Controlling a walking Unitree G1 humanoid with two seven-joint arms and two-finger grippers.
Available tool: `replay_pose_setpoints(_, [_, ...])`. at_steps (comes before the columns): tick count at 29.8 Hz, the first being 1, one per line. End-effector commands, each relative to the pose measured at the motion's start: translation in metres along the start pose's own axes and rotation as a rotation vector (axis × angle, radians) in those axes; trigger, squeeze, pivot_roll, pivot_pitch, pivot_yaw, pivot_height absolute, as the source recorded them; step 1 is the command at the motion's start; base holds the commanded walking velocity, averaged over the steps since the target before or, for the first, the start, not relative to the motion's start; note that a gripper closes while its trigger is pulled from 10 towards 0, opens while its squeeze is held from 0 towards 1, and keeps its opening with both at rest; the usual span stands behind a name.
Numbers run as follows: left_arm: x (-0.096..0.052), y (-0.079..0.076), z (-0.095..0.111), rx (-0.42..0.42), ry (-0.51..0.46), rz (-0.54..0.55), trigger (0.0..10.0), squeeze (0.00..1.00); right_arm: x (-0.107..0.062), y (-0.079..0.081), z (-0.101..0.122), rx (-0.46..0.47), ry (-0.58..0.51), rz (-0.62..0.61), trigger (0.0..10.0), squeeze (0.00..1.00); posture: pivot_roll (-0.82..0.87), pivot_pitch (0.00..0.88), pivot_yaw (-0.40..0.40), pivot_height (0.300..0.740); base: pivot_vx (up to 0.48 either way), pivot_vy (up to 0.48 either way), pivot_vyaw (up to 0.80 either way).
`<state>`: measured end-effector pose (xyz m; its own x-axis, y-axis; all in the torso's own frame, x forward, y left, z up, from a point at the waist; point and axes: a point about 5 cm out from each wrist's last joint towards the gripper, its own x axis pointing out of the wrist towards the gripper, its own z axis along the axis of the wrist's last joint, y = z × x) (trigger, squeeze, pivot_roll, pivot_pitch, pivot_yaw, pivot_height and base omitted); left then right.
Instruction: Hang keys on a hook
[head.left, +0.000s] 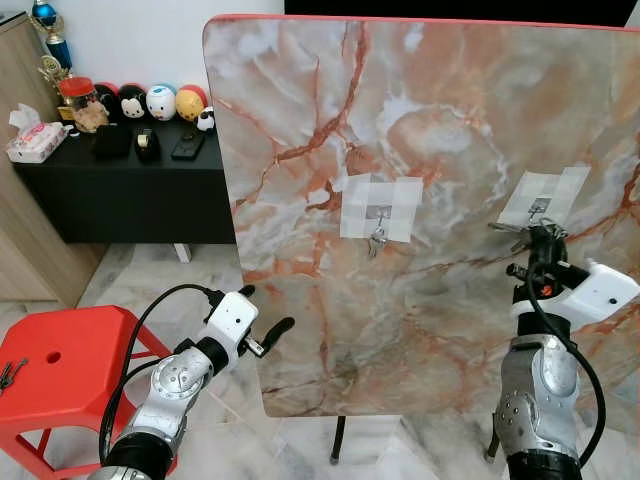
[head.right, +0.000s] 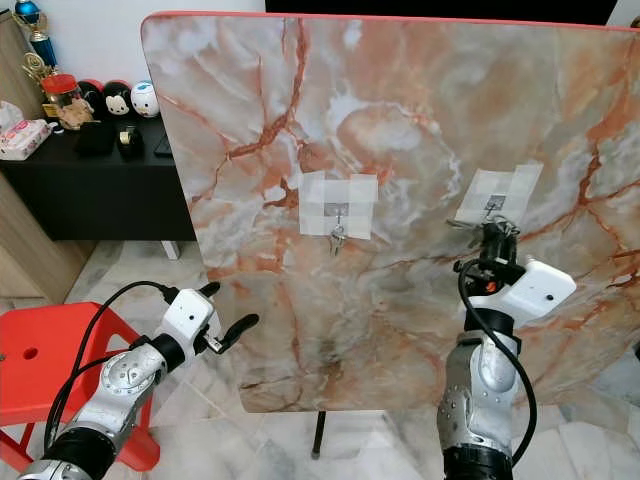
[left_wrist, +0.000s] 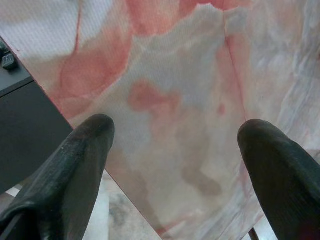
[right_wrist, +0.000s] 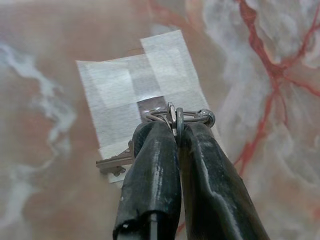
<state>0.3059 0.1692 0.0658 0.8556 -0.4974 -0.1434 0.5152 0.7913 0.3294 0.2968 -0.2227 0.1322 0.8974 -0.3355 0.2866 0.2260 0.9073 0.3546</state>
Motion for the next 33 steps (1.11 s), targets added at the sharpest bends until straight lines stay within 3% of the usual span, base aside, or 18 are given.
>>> replay_pose_setpoints(1, [0.000, -0.001, 0.000, 0.025, 0.007, -0.015, 10.0, 0.93, 0.004, -0.004, 0.003, 0.000, -0.012, -0.016, 10.0, 0.00, 0.03, 0.000, -0.063, 0.740, 0.000, 0.000, 0.00])
replay_pose_setpoints(8, [0.000, -0.001, 0.000, 0.025, 0.006, -0.016, 10.0, 0.94, 0.005, -0.008, -0.004, 0.006, 0.031, -0.043, 10.0, 0.00, 0.03, 0.000, -0.064, 0.740, 0.000, 0.000, 0.00])
replay_pose_setpoints(22, [0.000, -0.001, 0.000, 0.026, 0.005, -0.012, 10.0, 0.93, 0.008, 0.004, -0.002, -0.003, 0.003, 0.039, 10.0, 0.00, 0.03, 0.000, -0.065, 0.740, 0.000, 0.000, 0.00])
replay_pose_setpoints(33, [0.000, -0.001, 0.000, 0.027, 0.005, -0.009, 10.0, 0.94, 0.010, 0.004, -0.007, -0.001, 0.023, 0.050, 10.0, 0.00, 0.03, 0.000, -0.066, 0.740, 0.000, 0.000, 0.00])
